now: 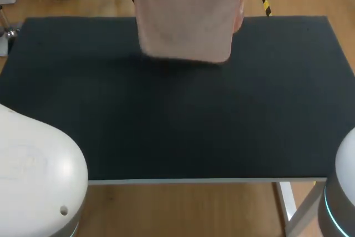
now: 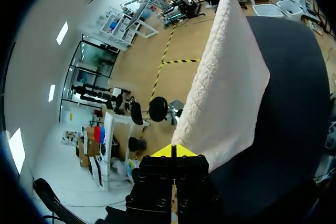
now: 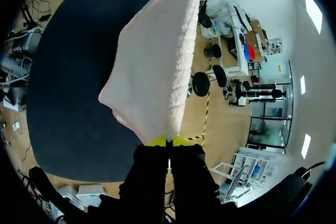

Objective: Fold the towel

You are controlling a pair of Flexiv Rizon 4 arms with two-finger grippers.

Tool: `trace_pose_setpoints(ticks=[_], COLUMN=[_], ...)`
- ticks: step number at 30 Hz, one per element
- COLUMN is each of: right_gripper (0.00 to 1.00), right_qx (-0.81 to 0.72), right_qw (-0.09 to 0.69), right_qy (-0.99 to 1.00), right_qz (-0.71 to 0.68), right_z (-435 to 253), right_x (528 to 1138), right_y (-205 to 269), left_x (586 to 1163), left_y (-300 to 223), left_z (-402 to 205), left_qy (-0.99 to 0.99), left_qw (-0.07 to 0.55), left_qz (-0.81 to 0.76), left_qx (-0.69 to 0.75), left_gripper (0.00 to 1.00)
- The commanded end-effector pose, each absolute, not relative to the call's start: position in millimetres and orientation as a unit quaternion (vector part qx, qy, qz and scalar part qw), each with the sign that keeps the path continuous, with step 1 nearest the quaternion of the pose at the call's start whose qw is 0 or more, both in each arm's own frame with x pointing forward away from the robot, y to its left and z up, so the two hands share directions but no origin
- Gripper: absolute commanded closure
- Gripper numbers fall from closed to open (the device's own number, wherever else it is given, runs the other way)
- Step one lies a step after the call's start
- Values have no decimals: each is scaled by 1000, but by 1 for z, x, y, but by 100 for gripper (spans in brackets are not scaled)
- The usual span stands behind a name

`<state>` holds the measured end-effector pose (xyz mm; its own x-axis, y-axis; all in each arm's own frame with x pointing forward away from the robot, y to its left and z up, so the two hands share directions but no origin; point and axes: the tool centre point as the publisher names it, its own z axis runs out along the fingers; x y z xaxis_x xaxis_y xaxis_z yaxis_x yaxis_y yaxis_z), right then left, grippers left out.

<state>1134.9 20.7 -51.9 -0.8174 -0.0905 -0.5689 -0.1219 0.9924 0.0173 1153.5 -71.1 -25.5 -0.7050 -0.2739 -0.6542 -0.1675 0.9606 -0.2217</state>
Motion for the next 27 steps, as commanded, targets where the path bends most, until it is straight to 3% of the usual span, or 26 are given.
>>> trace_pose_setpoints(ticks=[1, 9, 16, 27], right_gripper=[100, 100, 100, 100], right_qx=[-52, -99, -95, -65], right_qw=[294, 296, 260, 217], right_qy=[954, 950, 961, 973], right_qz=[17, -20, -7, 34], right_z=[-39, -63, -106, -134], right_x=[1165, 1150, 1081, 997], right_y=[29, 43, 31, 18], left_x=[1158, 1134, 1075, 991], left_y=[-70, -77, -77, -77], left_z=[-16, -53, -101, -124], left_qy=[916, 923, 944, 955], left_qw=[371, 359, 301, 254], left_qz=[-76, -71, -73, -91], left_qx=[-129, -115, -112, -122], left_gripper=[100, 100, 100, 100])
